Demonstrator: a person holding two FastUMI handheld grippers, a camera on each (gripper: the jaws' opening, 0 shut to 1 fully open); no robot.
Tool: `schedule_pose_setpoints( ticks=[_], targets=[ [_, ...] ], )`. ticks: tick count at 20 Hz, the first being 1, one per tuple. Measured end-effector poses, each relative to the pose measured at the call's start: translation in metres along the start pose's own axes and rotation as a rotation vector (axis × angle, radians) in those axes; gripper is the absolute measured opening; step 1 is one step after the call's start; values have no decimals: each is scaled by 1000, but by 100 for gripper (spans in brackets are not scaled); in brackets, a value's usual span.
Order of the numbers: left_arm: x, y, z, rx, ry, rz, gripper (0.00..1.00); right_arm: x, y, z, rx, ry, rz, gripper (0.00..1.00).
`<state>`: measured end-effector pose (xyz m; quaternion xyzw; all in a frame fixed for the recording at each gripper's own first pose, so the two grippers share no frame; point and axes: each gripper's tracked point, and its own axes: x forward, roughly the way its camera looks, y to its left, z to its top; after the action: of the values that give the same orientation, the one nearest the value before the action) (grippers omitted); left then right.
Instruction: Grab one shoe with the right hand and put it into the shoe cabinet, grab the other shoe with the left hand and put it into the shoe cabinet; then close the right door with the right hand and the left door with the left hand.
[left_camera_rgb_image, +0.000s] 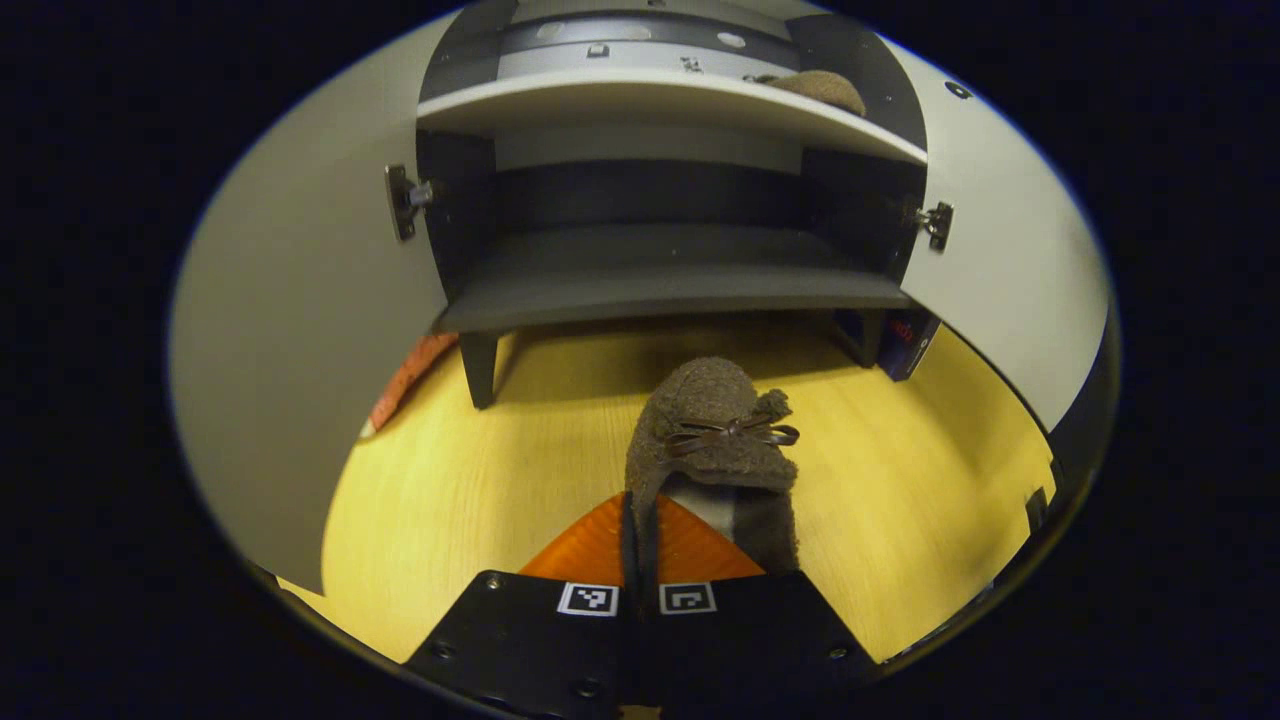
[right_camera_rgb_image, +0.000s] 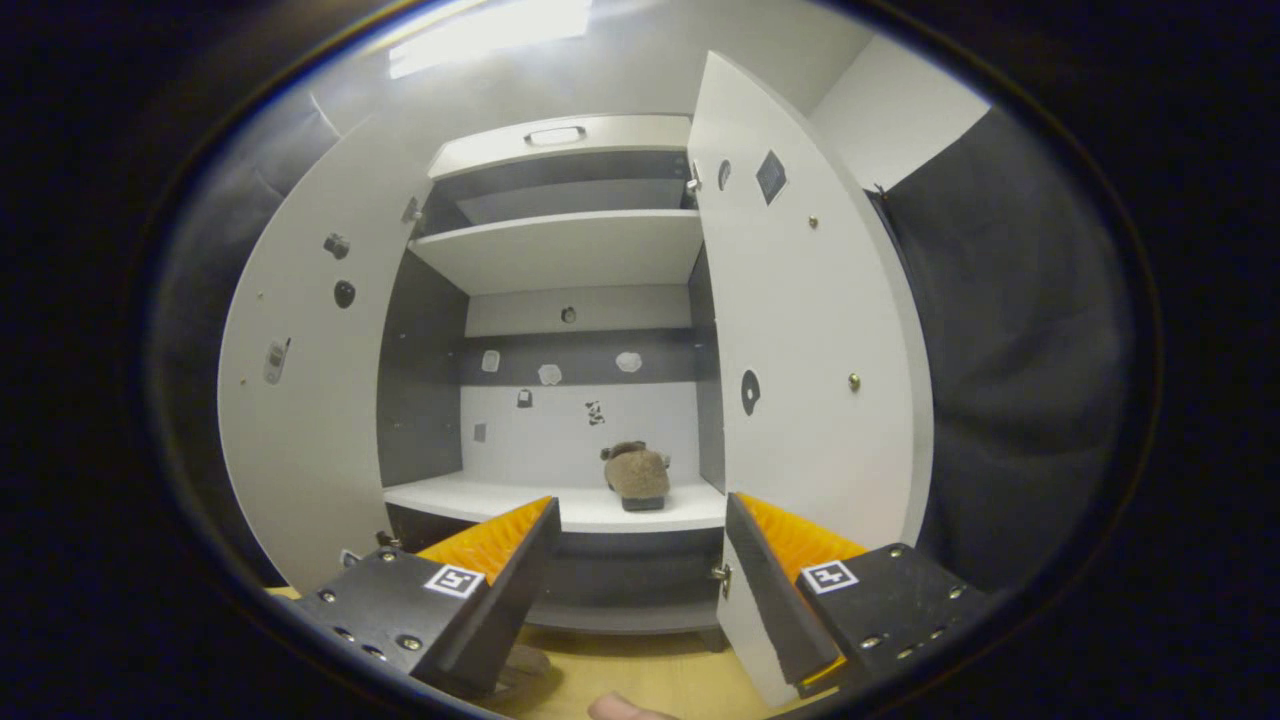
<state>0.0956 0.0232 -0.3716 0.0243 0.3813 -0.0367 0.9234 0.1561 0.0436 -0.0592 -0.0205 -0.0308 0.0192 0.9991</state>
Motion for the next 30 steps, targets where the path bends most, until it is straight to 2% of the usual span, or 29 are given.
schedule_pose_setpoints(
  ticks=[7, 10, 18, 21, 24, 27, 30],
  targets=[
    [-68, 1, 129, 56, -349, 48, 1, -5, -6, 26, 10, -48, 5, 98],
    [-87, 0, 173, 35, -454, 53, 1, -9, -6, 37, 17, -69, 17, 98],
    [-116, 4, 304, -89, -650, 23, 0, -10, -15, 40, 24, -90, 18, 99],
    [-120, 10, 352, -140, -711, 46, 0, -7, -21, 32, 39, -71, 22, 98],
    [-120, 18, 397, -141, -785, 95, 2, -5, -24, 25, 43, -59, 27, 99],
    [-110, 20, 424, -118, -847, 130, 1, -3, -22, 19, 48, -58, 49, 98],
    [-78, 21, 426, -118, -816, 143, 0, 5, -19, 12, 52, -53, 70, 98]
  ],
)
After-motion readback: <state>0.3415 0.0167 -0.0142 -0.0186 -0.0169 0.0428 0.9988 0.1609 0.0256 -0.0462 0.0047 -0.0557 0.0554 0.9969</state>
